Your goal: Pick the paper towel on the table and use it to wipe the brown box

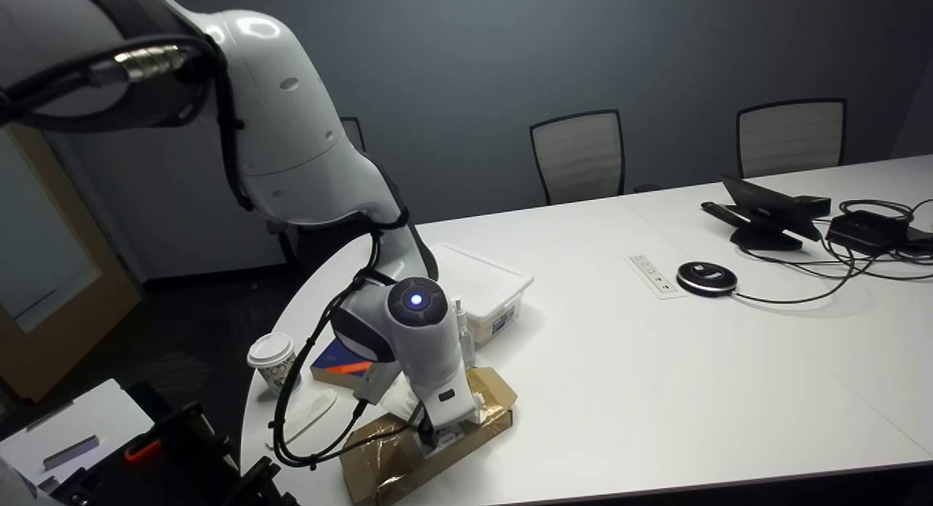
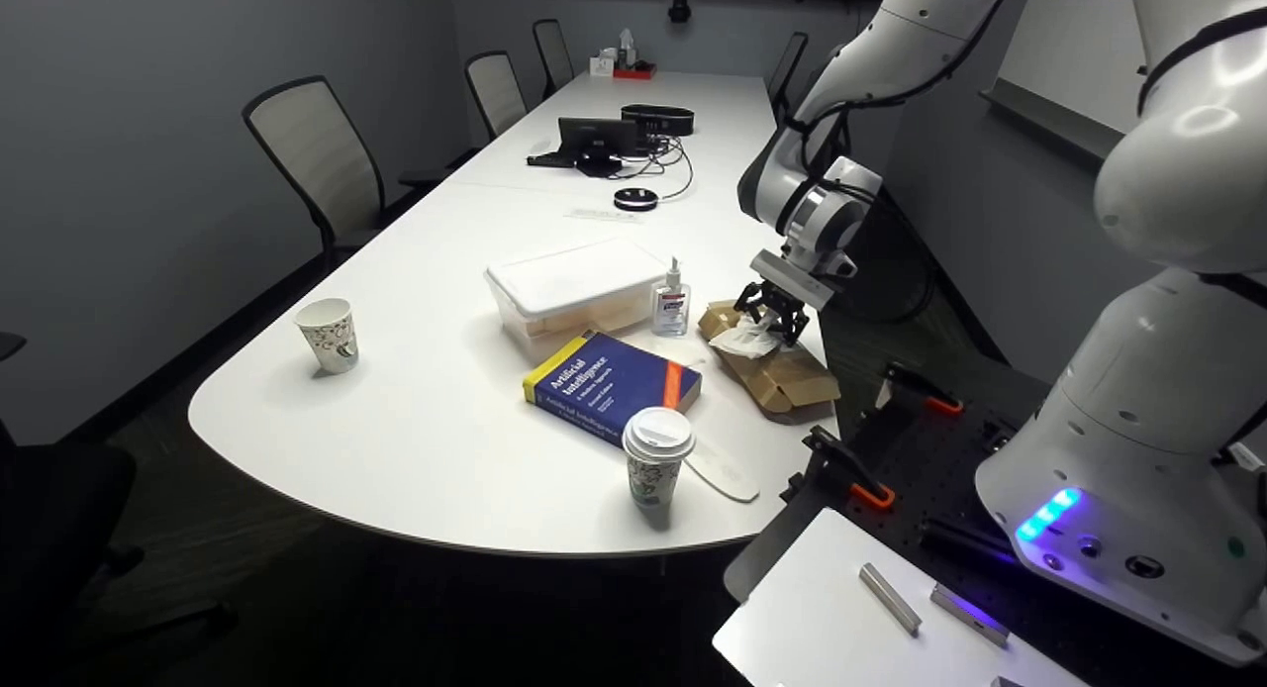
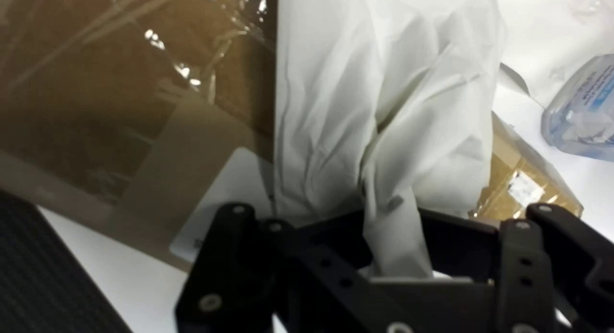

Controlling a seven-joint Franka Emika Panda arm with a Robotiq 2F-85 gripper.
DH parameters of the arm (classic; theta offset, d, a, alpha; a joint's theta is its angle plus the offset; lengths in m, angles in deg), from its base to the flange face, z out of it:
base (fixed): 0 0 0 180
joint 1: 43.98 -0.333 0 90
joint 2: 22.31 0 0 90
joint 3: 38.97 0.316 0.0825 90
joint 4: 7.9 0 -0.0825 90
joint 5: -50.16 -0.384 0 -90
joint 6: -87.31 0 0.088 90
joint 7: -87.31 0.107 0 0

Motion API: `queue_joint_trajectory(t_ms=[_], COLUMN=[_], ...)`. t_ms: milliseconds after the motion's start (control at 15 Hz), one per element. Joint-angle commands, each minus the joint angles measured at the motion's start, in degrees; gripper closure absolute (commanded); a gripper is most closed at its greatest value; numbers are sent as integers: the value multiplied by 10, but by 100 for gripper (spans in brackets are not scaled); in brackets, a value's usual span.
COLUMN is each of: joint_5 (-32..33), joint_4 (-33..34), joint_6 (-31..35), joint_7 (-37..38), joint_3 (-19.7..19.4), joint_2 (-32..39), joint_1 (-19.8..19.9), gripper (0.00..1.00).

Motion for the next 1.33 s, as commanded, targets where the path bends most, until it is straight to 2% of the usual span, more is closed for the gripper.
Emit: queue_joint_trajectory(t_ms=[0, 200, 467, 533, 600, 867, 1067, 1267], joint_5=[10, 5, 35, 53, 46, 83, 104, 120], joint_4=[-47, -61, -90, -96, -95, -87, -80, -76], joint_6=[-39, -50, -97, -115, -146, -239, -281, -309], joint_7=[41, 36, 74, 94, 96, 136, 160, 183], joint_3=[-28, -25, -56, -72, -106, -181, -216, -240], joint_2=[-41, -60, -91, -97, -103, -103, -96, -88], joint_1=[-28, -24, -52, -64, -98, -161, -189, -200], gripper=[100, 100, 100, 100, 100, 100, 100, 100])
